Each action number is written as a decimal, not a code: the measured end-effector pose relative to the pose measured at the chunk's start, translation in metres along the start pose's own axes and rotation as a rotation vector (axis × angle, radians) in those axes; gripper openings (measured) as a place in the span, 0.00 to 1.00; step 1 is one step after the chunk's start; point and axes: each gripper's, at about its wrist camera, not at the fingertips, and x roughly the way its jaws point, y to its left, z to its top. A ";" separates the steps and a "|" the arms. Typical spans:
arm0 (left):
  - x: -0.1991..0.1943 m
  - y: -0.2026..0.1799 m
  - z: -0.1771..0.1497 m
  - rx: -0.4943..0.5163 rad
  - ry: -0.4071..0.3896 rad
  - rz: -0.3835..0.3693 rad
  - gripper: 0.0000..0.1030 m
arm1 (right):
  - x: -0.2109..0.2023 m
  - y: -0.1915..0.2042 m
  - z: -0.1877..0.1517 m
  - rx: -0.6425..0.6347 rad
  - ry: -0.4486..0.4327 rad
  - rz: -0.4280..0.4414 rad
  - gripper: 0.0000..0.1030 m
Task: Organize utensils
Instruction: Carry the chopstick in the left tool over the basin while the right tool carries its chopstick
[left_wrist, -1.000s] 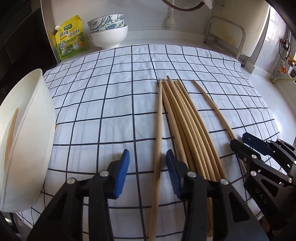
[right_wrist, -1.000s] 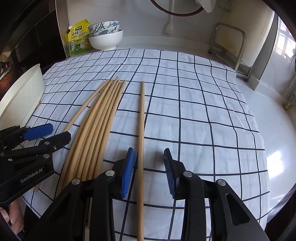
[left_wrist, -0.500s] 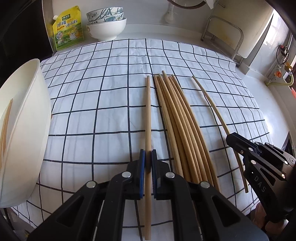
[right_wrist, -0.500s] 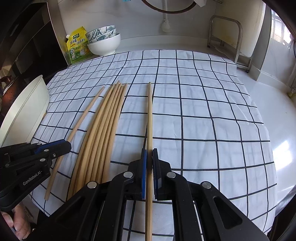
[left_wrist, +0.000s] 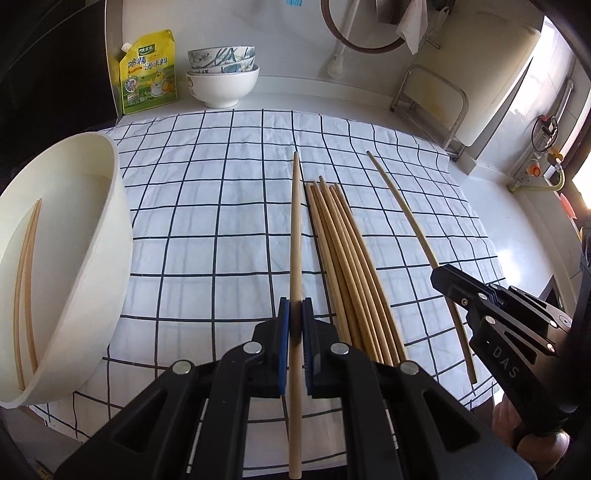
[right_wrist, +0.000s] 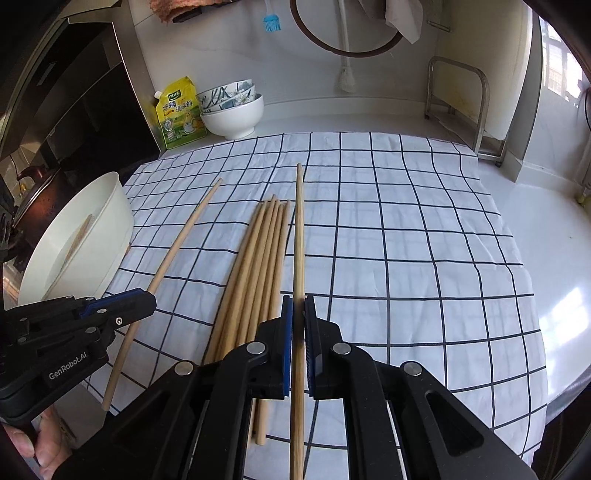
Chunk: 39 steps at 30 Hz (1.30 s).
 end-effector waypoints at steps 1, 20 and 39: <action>-0.005 0.002 0.001 -0.001 -0.009 -0.003 0.07 | -0.003 0.004 0.002 -0.004 -0.007 0.004 0.06; -0.095 0.102 0.011 -0.113 -0.208 0.022 0.07 | -0.005 0.126 0.054 -0.143 -0.066 0.143 0.06; -0.088 0.243 0.002 -0.305 -0.200 0.143 0.07 | 0.063 0.270 0.083 -0.283 0.066 0.305 0.06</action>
